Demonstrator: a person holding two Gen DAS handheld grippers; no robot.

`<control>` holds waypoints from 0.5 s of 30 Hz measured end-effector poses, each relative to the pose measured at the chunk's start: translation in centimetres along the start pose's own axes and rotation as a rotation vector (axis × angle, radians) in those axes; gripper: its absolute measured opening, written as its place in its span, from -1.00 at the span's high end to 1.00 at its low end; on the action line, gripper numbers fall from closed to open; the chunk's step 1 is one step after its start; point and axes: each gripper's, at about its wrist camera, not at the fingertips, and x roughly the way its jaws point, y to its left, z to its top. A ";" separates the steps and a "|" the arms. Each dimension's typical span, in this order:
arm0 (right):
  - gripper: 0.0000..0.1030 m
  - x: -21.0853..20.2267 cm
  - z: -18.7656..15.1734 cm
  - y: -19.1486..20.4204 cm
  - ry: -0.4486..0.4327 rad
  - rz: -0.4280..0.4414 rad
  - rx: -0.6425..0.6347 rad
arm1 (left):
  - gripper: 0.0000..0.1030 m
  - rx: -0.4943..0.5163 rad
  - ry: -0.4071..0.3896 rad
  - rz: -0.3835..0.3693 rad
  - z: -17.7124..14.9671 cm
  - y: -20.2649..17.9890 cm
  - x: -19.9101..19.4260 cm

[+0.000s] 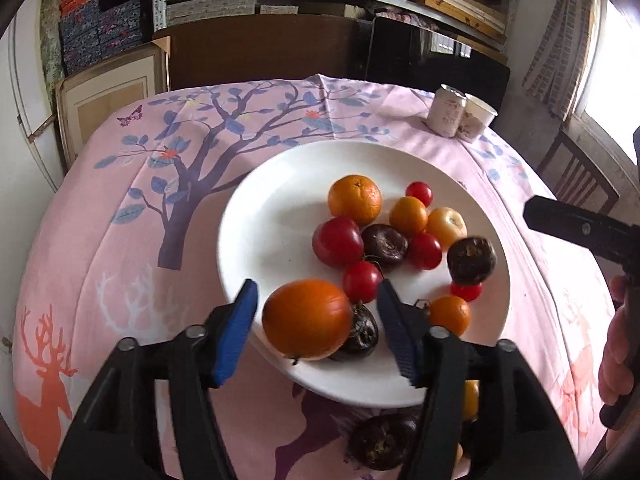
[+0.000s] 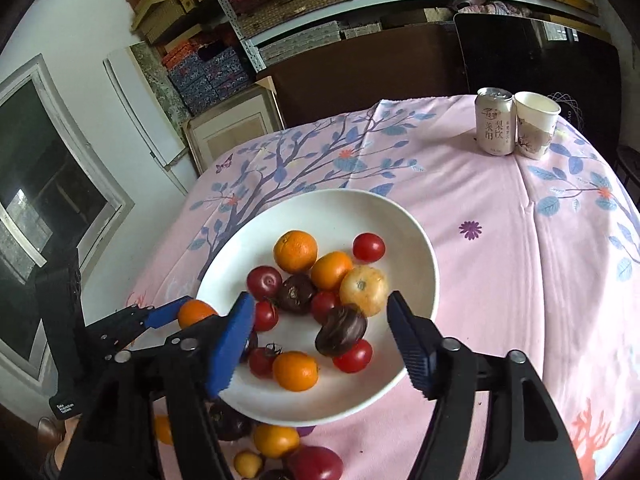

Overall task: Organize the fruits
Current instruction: 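Open both tools over the plate to drop the orange and dark tomato, then grasp another orange with the left tool while the right tool grasps a dark brown tomato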

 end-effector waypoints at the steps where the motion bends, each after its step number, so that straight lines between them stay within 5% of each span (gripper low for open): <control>1: -0.37 -0.3 0.0 0.0 -0.003 0.000 -0.005 | -0.46 -0.037 -0.022 -0.017 0.0 0.6 -0.8; 6: -0.37 -2.9 -3.0 0.2 -0.008 -0.002 -0.039 | -0.52 -0.035 -0.061 -0.049 -2.3 1.3 -4.9; 15: -0.39 -5.8 -12.8 -1.9 -0.022 0.021 -0.038 | -0.53 0.179 0.017 0.013 -11.8 0.8 -8.8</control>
